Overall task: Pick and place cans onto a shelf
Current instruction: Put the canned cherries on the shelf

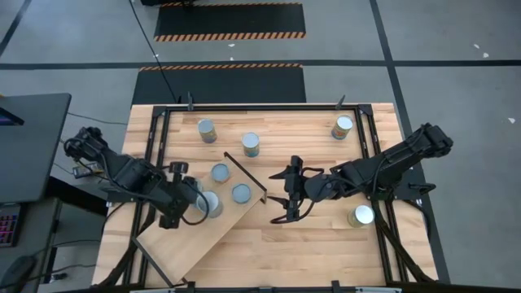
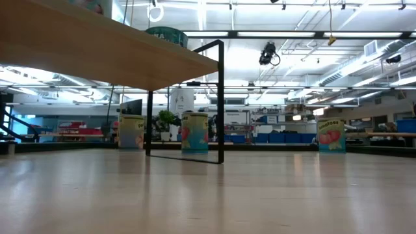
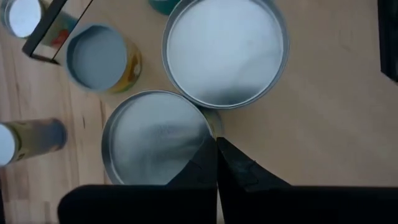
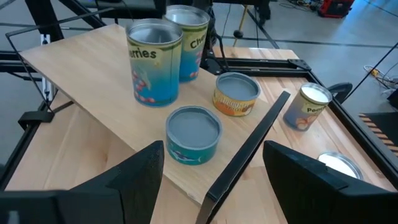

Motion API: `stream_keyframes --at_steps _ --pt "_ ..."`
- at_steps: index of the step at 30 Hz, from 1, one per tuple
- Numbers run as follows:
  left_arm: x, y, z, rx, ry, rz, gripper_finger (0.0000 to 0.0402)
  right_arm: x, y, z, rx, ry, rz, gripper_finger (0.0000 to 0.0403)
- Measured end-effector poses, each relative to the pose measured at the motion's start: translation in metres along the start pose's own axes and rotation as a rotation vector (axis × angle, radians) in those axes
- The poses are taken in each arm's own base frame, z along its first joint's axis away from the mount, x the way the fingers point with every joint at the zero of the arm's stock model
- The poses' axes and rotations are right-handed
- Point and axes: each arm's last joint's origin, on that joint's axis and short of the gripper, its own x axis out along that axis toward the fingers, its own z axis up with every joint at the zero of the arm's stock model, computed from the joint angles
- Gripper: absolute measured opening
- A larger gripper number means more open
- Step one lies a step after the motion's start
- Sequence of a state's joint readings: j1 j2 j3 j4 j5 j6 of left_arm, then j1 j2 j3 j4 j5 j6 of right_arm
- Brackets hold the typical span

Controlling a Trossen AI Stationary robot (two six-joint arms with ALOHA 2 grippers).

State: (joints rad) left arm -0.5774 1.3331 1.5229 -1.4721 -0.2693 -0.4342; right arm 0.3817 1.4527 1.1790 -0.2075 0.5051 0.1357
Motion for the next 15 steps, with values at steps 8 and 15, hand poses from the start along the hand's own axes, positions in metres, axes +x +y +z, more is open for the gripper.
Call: stream_keyframes --at_steps 8,15 --pt "0.002 -0.004 0.004 -0.005 -0.011 -0.038 0.0007 0.011 0.013 -0.002 -0.025 -0.037 0.026 0.028" --pt "0.002 -0.002 0.005 -0.003 -0.025 -0.005 0.002 0.046 0.021 -0.003 -0.042 -0.159 -0.041 0.0277"
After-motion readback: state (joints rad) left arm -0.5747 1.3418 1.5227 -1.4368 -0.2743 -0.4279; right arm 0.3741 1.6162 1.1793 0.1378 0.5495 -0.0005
